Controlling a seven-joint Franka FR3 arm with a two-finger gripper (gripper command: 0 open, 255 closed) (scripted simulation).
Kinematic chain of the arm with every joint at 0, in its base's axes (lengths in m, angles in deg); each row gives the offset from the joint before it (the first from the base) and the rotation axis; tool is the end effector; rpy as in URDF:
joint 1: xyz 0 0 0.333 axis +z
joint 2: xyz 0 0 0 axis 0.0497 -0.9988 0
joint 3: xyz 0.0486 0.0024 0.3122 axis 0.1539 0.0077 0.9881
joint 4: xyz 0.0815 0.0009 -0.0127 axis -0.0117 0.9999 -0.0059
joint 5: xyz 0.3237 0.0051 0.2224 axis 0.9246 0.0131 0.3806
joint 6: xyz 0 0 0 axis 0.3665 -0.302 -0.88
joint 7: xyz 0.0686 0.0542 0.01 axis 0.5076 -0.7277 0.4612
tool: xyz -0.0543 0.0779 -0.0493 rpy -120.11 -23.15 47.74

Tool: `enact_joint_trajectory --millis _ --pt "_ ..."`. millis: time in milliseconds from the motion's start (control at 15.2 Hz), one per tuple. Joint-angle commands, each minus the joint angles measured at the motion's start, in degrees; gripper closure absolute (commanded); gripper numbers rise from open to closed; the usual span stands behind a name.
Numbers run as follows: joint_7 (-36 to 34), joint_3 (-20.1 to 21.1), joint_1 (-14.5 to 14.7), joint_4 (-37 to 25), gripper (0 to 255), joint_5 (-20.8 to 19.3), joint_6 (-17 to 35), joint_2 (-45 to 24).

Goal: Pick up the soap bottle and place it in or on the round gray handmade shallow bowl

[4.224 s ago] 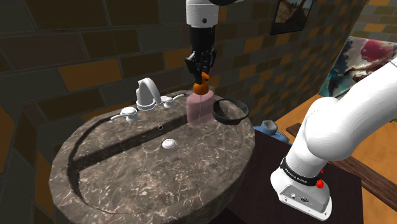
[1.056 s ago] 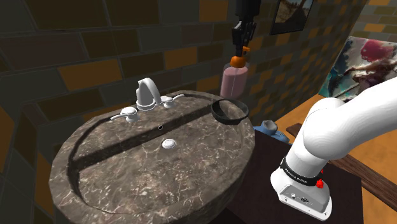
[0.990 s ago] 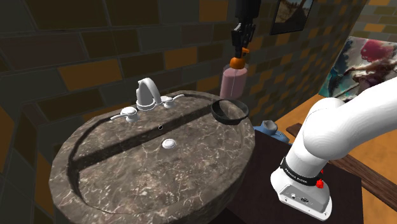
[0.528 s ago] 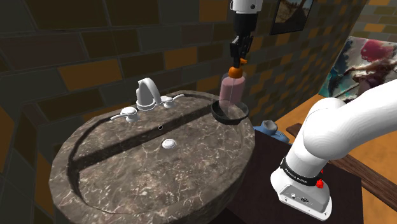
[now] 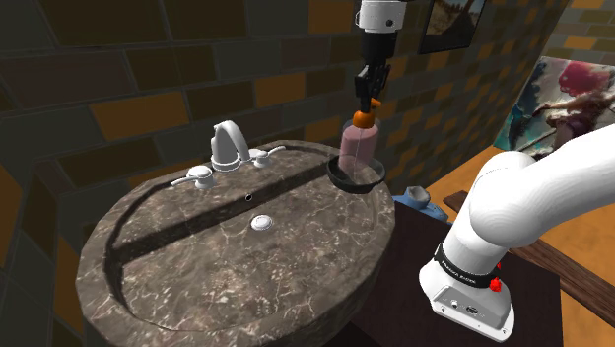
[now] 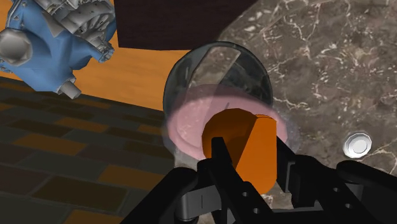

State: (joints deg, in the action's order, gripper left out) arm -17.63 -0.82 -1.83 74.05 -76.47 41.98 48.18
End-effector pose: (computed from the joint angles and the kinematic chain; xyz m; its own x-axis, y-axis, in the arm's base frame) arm 0.3379 -0.0232 0.5797 0.9998 0.0038 -0.0185 0.0044 -0.9994 0.0358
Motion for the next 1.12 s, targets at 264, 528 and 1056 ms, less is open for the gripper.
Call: enact_joint_trajectory --millis 264,528,1056 --pt "0.0 0.0 0.0 0.01 0 0.0 0.02 0.02" --pt "0.03 0.1 0.04 -2.23 0 0.08 -1.78 -0.42" --pt "0.11 0.35 0.13 -8.76 0 0.3 -6.74 -1.99"
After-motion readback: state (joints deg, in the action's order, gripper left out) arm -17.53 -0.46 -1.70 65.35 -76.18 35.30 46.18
